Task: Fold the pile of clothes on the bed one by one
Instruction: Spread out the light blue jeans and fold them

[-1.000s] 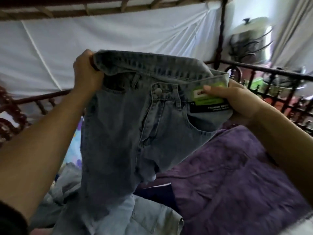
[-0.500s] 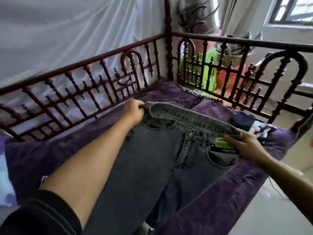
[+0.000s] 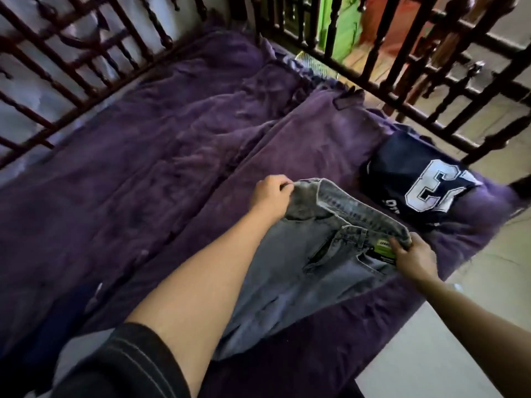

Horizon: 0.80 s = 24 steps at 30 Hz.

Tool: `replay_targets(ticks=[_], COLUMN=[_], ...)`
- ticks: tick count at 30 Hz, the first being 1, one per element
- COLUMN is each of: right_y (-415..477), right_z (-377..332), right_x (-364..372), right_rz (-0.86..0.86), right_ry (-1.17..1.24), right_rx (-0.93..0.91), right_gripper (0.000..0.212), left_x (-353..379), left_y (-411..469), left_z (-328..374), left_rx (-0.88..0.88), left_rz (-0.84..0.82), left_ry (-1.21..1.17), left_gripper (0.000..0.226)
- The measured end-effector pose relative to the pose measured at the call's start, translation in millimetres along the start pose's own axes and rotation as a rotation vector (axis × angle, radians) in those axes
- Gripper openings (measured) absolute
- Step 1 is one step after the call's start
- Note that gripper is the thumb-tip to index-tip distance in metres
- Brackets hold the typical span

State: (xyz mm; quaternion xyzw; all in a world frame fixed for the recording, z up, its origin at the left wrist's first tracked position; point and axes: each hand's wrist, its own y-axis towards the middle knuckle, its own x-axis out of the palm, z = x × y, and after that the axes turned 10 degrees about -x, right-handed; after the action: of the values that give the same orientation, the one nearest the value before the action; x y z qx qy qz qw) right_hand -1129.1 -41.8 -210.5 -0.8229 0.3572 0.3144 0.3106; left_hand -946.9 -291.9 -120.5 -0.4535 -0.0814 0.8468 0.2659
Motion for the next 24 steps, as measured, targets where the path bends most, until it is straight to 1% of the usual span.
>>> replay_targets(ticks=[2,4,5,6,7,9,11,12,15,17,19,20,21,22,23,24], right_y=[17,25,28,30,32,35,34,33,28,26,26,25,24,23,21,20], right_z=[12,14,11,5,-4,-32,-69,-89,-135,-152,-159,-160,-158,-156,-154,-152], right_x=[4,9,12,17,23,44,76,97,166,210,242,255,264,268,268,266], right_rz=[-0.063,-0.167,-0.215,-0.243,-0.253,-0.270,-0.367,-0.435,-0.628,-0.678,-0.738,-0.779,-0.808,-0.813,-0.783,-0.733], right_ry=[-0.113,-0.259,-0.339,-0.424,-0.514,-0.659,-0.716,-0.698,-0.642,-0.668,-0.712,-0.757,-0.818,-0.878,-0.899,-0.865], right_rx=[0.041,0.078,0.073,0.027,-0.060,-0.301,-0.522,-0.598,-0.753,-0.850,-0.876,-0.866,-0.850,-0.833,-0.827,-0.825], right_gripper=[0.018,0.017,0.019,0.026,0.033,0.040,0.047,0.048,0.050,0.055,0.064,0.067,0.065,0.056,0.042,0.030], left_x=[11,10,6,2,-2,-9,-10,-9,-3,3,10,13,16,17,17,16], left_y=[12,15,13,8,1,-20,-45,-58,-94,-116,-136,-147,-157,-166,-173,-177], left_z=[-9,-36,-55,-78,-102,-153,-202,-226,-292,-332,-361,-374,-384,-391,-394,-395], left_rx=[-0.069,-0.163,-0.205,-0.251,-0.306,-0.429,-0.552,-0.613,-0.765,-0.846,-0.909,-0.940,-0.961,-0.972,-0.975,-0.967], left_rz=[-0.020,-0.028,-0.023,-0.017,-0.012,-0.019,-0.053,-0.069,-0.108,-0.136,-0.134,-0.124,-0.107,-0.091,-0.075,-0.055], left_ry=[-0.040,-0.038,-0.023,-0.005,0.018,0.072,0.126,0.155,0.264,0.326,0.375,0.385,0.391,0.401,0.414,0.420], left_gripper=[0.021,0.021,0.021,0.020,0.020,0.021,0.024,0.025,0.031,0.042,0.050,0.048,0.042,0.033,0.025,0.021])
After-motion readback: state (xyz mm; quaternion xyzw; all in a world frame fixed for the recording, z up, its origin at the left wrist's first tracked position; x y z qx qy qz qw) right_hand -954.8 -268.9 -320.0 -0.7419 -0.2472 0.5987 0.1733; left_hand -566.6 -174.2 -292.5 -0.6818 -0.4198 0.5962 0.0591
